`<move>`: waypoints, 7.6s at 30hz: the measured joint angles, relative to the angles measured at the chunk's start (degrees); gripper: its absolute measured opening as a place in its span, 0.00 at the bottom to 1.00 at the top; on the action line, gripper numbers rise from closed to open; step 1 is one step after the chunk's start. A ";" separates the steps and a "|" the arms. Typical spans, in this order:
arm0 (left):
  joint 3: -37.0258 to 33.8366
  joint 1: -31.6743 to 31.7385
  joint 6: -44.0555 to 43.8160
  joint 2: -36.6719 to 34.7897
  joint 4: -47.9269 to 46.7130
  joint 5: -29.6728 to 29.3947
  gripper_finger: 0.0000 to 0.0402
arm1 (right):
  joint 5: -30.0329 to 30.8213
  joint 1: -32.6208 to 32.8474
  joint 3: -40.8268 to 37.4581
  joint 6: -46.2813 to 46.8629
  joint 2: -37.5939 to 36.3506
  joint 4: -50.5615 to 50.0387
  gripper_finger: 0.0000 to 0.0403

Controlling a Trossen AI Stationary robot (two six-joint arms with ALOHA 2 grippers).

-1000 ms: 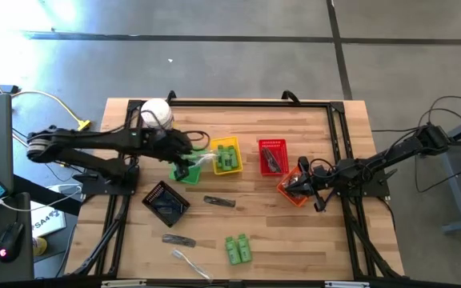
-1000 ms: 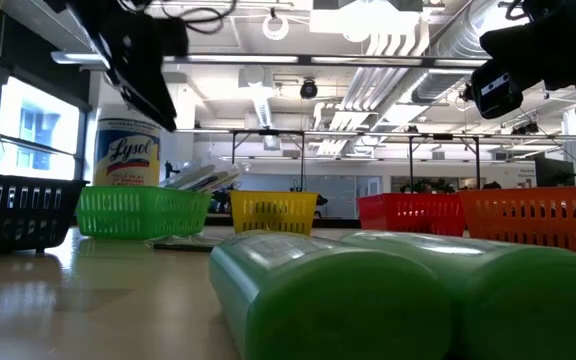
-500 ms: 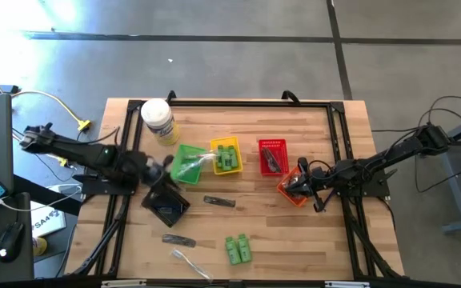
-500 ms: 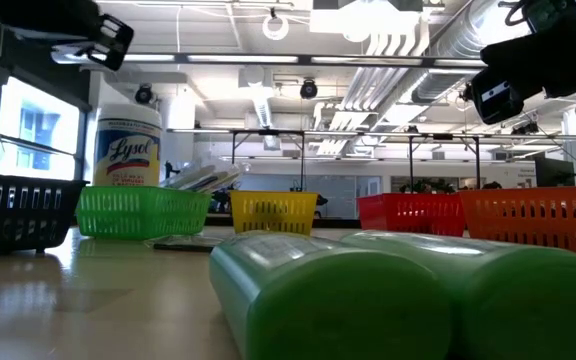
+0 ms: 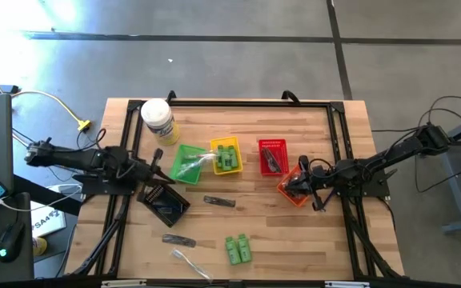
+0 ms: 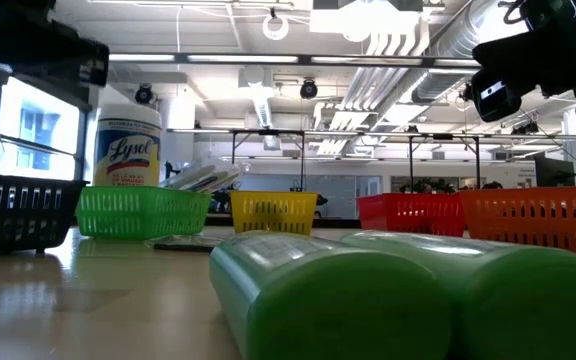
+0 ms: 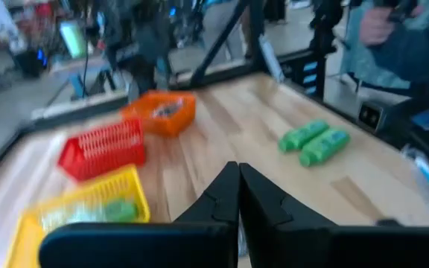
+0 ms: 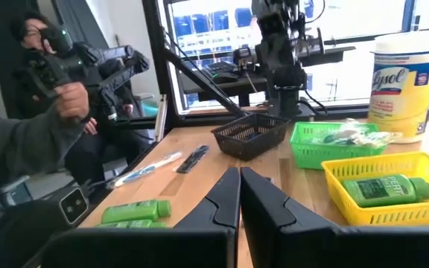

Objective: Pick & Place Travel size toiletries
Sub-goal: Put the blue razor into the black basket

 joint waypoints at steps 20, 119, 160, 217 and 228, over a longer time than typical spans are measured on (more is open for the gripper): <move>-7.56 2.17 -2.25 -13.68 -7.56 -2.69 0.00 | 1.91 0.00 0.00 -0.90 -0.02 1.25 0.01; -7.84 2.15 -15.05 -13.42 -5.49 -5.25 0.00 | 4.64 0.02 0.00 1.66 0.01 -3.26 0.01; -7.82 2.15 -15.73 -13.42 -5.46 -5.14 0.00 | -6.41 21.75 40.35 29.65 33.83 -108.93 0.46; -7.91 2.15 -18.60 -13.42 -4.61 -5.16 0.00 | -5.66 26.21 30.55 42.80 38.85 -75.49 0.12; -7.91 2.15 -18.77 -13.43 -4.54 -4.38 0.00 | -4.74 26.27 31.48 42.94 37.60 -74.34 0.06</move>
